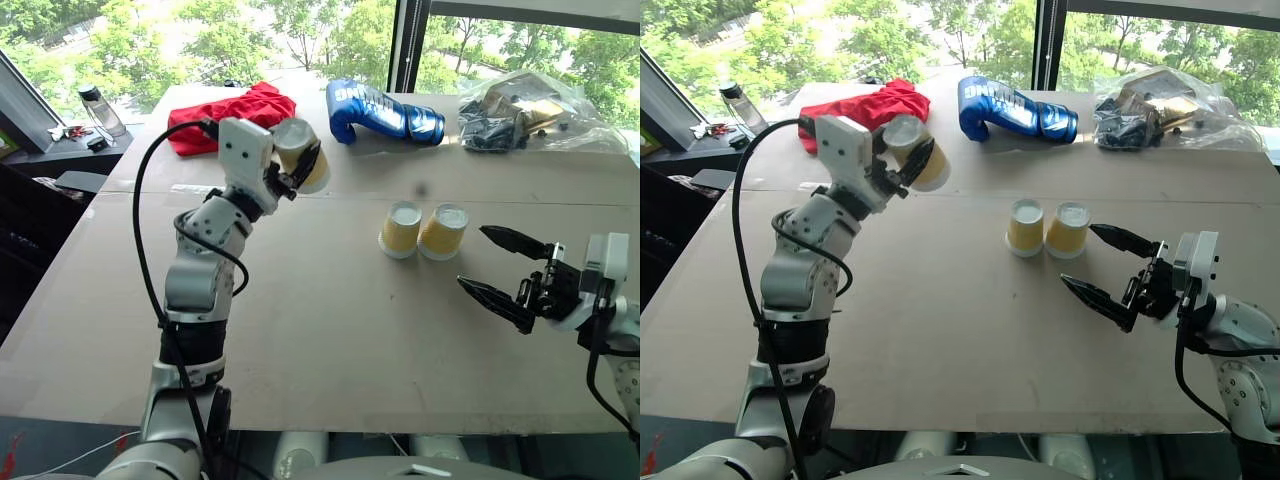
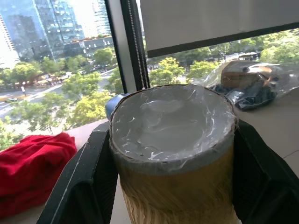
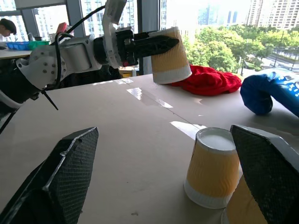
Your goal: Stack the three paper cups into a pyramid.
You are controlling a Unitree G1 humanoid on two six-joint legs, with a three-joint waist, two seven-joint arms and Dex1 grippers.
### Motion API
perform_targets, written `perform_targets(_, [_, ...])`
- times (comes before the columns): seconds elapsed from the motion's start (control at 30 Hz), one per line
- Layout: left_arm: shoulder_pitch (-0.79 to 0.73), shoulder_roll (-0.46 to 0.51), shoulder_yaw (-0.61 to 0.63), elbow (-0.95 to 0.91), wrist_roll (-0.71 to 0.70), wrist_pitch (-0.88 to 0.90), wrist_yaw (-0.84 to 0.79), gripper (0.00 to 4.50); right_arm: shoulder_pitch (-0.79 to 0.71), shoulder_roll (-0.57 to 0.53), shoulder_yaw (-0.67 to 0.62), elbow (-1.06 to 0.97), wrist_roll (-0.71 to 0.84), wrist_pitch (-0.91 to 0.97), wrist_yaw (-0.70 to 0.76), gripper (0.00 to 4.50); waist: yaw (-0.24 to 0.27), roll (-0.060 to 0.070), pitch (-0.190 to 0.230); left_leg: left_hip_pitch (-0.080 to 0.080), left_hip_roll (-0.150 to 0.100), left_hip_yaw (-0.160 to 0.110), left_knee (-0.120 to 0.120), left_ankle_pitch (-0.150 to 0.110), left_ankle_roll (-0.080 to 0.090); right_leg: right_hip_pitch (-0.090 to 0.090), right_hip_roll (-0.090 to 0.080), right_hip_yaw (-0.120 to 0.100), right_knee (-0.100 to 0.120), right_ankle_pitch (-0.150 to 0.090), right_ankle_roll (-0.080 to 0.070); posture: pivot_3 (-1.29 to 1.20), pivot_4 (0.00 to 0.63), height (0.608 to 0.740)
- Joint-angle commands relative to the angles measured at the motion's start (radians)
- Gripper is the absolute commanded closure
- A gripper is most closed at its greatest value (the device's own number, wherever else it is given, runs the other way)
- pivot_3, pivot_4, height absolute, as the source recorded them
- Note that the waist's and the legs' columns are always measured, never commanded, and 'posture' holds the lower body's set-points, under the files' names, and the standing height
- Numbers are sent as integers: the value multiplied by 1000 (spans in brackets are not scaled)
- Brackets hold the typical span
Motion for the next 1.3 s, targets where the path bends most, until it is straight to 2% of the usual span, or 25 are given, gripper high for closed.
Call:
perform_targets(0.03, [-169,-64,-90,113,-65,47,-135,2054,6,21,-76,20,-2,-35,-58,0,2,0,0,0,0,1,0,0,0,0,0,1,0,0,1,0,150,740])
perform_targets(0.23, [-319,-174,-204,315,-55,23,-297,2054,43,23,-96,-7,-35,-47,-100,0,-5,1,1,-1,-1,4,-1,2,-4,-3,1,4,0,-1,1,0,150,740])
perform_targets(0.43, [-338,-178,-245,393,-22,-8,-369,2054,83,23,-92,-72,-36,-26,-157,0,-18,3,2,-2,1,7,-3,2,-4,-8,3,9,3,-1,1,0,150,740])
perform_targets(0.93, [-331,-209,-252,492,49,-75,-386,2054,67,8,-92,-89,-32,-18,-196,0,-14,3,2,-3,1,7,-2,2,-4,-8,3,9,3,-1,1,0,150,740])
perform_targets(1.07, [-312,-206,-265,476,61,-79,-398,144,69,8,-91,-86,-34,-20,-192,0,-14,3,2,-3,1,7,-2,2,-4,-9,3,9,3,-1,1,0,150,740])
perform_targets(1.1, [-311,-207,-266,477,68,-87,-393,26,69,8,-91,-83,-35,-21,-190,0,-13,3,2,-3,1,7,-2,2,-4,-9,3,9,3,-1,1,0,150,740])
perform_targets(1.3, [-313,-207,-229,427,43,-70,-377,26,71,15,-79,-70,-44,-28,-181,0,-10,3,2,-3,1,7,-2,2,-4,-9,3,9,3,-1,1,0,150,740])
